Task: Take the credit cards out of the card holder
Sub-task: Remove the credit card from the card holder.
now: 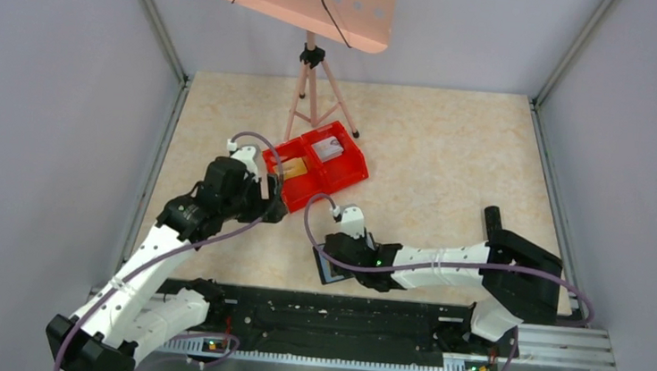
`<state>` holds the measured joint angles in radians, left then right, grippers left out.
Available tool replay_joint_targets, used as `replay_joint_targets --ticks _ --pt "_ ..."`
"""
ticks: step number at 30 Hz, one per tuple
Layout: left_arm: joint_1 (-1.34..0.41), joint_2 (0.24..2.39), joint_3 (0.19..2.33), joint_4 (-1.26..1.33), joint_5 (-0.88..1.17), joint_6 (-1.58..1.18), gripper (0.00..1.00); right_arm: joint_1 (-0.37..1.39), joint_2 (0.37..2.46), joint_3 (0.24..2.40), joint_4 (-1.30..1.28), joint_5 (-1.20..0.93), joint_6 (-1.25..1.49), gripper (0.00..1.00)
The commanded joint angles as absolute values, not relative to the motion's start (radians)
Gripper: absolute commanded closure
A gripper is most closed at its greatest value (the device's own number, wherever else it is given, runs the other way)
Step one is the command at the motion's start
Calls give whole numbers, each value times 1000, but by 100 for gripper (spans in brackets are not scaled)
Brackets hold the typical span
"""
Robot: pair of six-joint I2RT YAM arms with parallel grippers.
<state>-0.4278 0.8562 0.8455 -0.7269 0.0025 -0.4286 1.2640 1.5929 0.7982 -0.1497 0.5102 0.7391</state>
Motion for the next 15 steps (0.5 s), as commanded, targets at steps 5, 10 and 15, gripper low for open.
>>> replay_joint_targets --ticks 5,10,15 --pt "-429 901 760 -575 295 -555 23 1263 1518 750 -64 475 760 52" --pt "-435 929 738 -558 310 -565 27 1258 1502 735 -61 485 767 54" --pt "-438 938 711 -521 330 -583 29 1259 1465 728 -108 551 773 54"
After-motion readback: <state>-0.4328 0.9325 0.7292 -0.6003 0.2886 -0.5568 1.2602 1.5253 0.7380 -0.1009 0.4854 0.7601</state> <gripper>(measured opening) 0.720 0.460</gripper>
